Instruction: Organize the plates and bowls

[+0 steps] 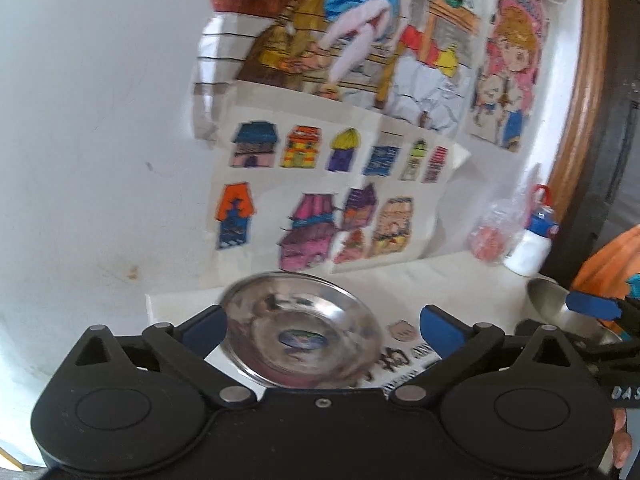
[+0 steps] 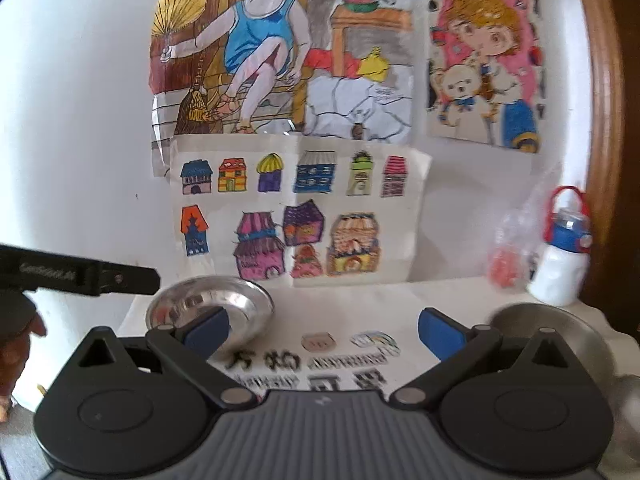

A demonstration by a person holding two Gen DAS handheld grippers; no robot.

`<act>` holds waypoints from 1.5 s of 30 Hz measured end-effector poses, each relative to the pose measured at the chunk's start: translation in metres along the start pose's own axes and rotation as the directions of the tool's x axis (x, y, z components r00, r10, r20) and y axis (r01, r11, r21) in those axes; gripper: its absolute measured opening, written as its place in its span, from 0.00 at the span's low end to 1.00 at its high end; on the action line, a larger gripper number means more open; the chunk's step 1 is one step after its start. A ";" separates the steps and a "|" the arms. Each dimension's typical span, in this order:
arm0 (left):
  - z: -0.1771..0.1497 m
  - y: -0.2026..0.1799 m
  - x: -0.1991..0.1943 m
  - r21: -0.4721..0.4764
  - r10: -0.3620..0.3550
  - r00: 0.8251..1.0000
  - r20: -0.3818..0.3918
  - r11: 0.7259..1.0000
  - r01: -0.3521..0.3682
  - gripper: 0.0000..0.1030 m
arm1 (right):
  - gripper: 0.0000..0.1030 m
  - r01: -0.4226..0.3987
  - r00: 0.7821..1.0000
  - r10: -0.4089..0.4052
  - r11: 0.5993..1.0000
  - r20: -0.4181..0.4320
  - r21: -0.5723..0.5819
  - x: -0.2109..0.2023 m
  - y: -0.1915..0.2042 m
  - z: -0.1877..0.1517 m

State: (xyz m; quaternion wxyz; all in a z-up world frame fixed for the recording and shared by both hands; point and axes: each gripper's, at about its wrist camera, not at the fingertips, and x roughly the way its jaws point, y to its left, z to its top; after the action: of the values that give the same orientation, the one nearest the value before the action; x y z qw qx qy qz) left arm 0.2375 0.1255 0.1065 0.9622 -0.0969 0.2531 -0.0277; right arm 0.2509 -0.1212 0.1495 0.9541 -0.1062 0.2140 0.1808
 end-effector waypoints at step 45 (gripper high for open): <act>-0.009 -0.239 0.221 -0.006 -0.356 0.849 -0.390 0.923 0.385 0.22 | 0.12 0.163 0.902 -0.055 0.962 -0.429 0.218 0.091 -0.290 -0.026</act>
State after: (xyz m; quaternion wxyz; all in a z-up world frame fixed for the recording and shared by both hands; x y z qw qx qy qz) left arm 0.4245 -0.1330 0.0404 0.8732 -0.1014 0.4118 -0.2403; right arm 0.4308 -0.3658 0.1224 0.9002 -0.0341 0.4281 0.0714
